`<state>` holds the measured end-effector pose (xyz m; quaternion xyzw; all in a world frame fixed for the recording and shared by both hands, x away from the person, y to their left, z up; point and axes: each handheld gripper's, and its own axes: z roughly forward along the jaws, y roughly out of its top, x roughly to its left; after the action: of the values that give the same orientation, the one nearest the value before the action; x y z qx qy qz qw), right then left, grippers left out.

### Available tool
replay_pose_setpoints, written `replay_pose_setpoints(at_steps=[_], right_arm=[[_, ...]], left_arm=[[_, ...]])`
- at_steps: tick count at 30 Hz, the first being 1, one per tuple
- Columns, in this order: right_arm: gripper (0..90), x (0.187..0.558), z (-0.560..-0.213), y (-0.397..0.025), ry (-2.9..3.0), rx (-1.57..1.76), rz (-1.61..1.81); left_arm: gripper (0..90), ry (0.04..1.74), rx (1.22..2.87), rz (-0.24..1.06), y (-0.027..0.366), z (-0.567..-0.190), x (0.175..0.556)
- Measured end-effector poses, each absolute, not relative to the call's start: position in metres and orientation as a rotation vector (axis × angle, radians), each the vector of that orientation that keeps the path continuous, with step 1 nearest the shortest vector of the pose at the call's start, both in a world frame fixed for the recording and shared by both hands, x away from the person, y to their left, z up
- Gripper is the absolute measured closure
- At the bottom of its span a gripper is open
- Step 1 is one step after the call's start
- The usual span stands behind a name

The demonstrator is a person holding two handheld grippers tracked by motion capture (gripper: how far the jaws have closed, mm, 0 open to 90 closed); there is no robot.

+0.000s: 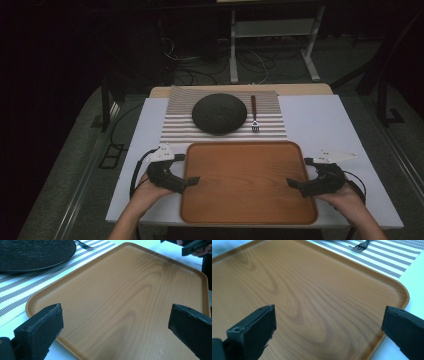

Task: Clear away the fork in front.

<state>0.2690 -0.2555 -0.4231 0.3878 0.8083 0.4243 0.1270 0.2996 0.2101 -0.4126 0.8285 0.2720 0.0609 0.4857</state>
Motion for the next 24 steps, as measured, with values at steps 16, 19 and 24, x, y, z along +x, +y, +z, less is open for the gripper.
replay_pose_setpoints(at_steps=[16,19,24], right_arm=[[0.0,0.285,-0.417,-0.250,2.353,1.190,1.188],[0.0,0.290,-0.415,-0.249,2.347,1.203,1.182],[0.0,0.297,-0.414,-0.246,2.351,1.211,1.174]], left_arm=[[0.0,0.678,2.010,0.162,0.210,-0.412,0.298],[0.0,0.680,2.011,0.169,0.210,-0.413,0.298],[0.0,0.675,2.004,0.176,0.210,-0.412,0.297]])
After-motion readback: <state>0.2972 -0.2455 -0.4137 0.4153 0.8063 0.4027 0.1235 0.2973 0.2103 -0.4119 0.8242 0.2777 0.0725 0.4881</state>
